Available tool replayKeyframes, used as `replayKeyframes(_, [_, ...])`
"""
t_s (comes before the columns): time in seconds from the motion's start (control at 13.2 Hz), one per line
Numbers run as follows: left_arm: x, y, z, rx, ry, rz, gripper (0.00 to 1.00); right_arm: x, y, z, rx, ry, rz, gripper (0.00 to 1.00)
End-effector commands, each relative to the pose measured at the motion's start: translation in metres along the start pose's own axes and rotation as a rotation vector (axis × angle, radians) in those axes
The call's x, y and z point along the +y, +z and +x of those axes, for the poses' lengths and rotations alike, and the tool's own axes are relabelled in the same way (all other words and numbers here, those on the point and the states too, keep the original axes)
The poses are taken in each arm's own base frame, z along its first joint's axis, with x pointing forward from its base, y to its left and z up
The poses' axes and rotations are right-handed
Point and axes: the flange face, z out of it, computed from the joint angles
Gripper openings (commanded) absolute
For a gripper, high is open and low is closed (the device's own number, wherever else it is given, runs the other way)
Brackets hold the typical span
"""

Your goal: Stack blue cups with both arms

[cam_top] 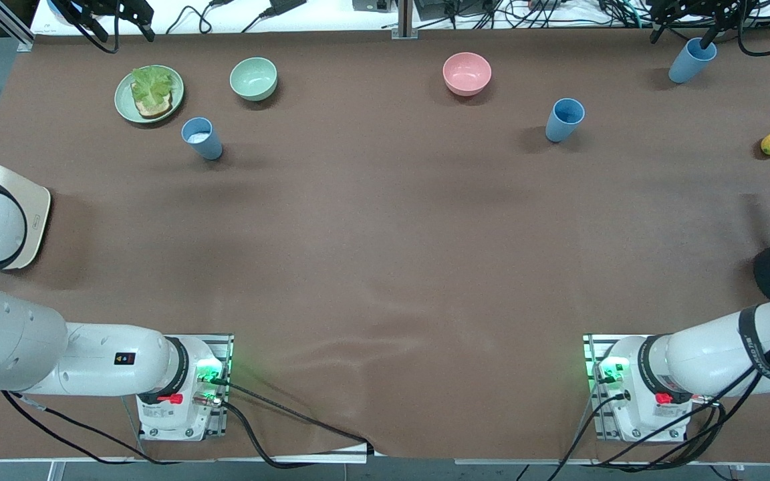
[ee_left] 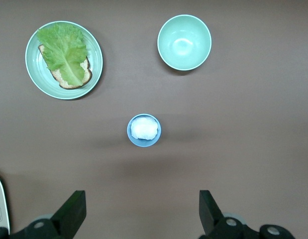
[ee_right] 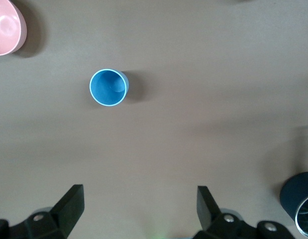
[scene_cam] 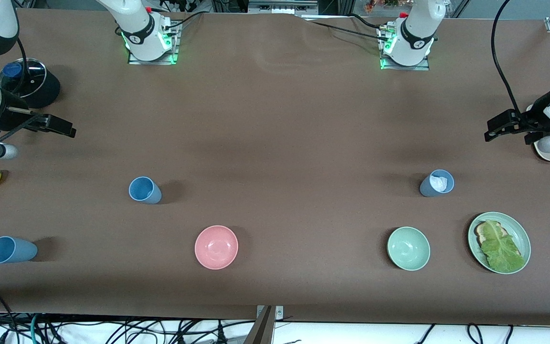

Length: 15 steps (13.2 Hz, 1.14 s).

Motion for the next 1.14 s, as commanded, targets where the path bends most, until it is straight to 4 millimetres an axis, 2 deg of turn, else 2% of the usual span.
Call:
replayKeyframes(0.0, [-0.015,0.029,0.015,-0.053,-0.013,0.006,1.00,0.002,-0.001,-0.003,-0.005,0.012,0.003,1.00])
replayKeyframes(0.08, [-0.036,0.067,0.030,-0.116,-0.048,-0.005,1.00,0.002,-0.001,-0.003,-0.007,0.012,0.003,1.00])
replayKeyframes(0.15, [-0.039,0.084,0.034,-0.138,-0.051,0.004,1.00,0.002,-0.001,-0.003,-0.007,0.012,0.003,1.00])
replayKeyframes(0.3, [-0.049,0.132,0.045,-0.216,-0.063,0.003,1.00,0.002,-0.001,-0.003,-0.007,0.012,0.003,1.00])
replayKeyframes(0.38, [-0.051,0.144,0.045,-0.238,-0.065,0.001,1.00,0.002,-0.001,-0.003,-0.007,0.012,0.003,1.00])
replayKeyframes(0.45, [-0.055,0.165,0.048,-0.268,-0.065,-0.002,1.00,0.002,-0.001,-0.003,-0.007,0.012,0.003,1.00])
replayKeyframes(0.61, [-0.054,0.188,0.042,-0.260,-0.063,-0.001,1.00,0.002,-0.001,-0.003,-0.007,0.012,0.003,1.00])
replayKeyframes(0.83, [-0.054,0.204,0.017,-0.186,-0.065,0.004,1.00,0.002,-0.001,-0.003,-0.008,0.012,0.002,1.00])
replayKeyframes(1.06, [-0.056,0.240,-0.004,-0.121,-0.071,0.012,1.00,0.002,0.000,-0.005,-0.021,0.012,0.002,1.00])
